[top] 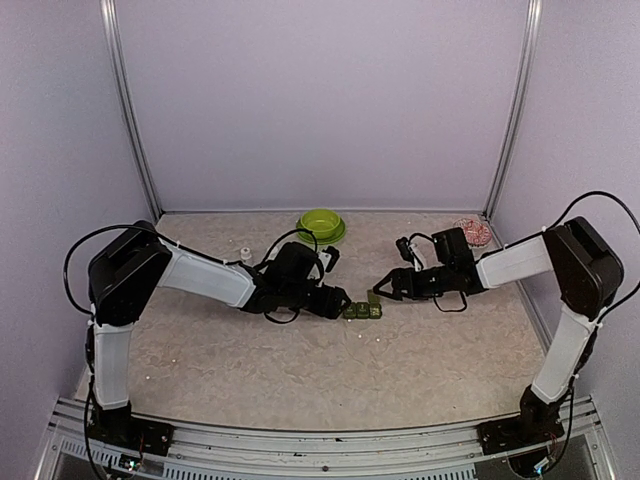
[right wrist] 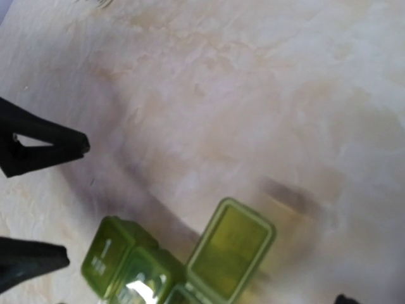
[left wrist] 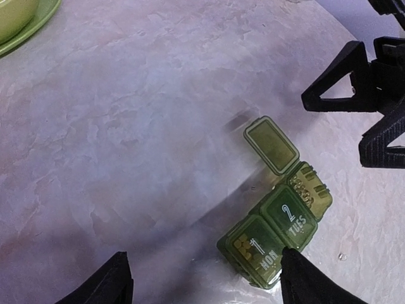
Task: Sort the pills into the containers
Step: Hold the pill container at the center of the board.
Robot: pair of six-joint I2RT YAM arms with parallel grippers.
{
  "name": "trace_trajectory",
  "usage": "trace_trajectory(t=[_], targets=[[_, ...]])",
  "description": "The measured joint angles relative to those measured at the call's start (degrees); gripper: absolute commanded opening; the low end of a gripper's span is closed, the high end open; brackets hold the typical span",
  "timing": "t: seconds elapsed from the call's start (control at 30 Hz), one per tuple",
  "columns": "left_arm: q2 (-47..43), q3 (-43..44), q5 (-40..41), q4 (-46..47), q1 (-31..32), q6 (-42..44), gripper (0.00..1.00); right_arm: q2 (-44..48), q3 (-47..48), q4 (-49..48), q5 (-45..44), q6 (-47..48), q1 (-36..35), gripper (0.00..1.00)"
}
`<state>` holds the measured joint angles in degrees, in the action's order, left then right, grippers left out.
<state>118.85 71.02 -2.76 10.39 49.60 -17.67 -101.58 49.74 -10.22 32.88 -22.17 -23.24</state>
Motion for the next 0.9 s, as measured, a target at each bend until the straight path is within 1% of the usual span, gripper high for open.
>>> trace_trajectory(t=[0.2, 0.5, 0.67, 0.9], targets=[[2.3, 1.2, 0.0, -0.2, 0.0, -0.2, 0.77, -5.0, 2.4, -1.8, 2.7, -0.1, 0.6, 0.86], [3.2, 1.6, -0.3, -0.2, 0.0, -0.5, 0.72, -9.0, 5.1, -3.9, 7.0, -0.9, 0.9, 0.84], [3.4, 1.7, -0.7, -0.1, 0.0, -0.5, 0.72, -10.6, 5.7, -4.6, 8.9, -1.5, 0.9, 0.83], [3.4, 1.7, -1.3, 0.1, 0.0, -0.6, 0.76, -11.7, 6.1, -5.5, 11.1, -1.6, 0.9, 0.82]])
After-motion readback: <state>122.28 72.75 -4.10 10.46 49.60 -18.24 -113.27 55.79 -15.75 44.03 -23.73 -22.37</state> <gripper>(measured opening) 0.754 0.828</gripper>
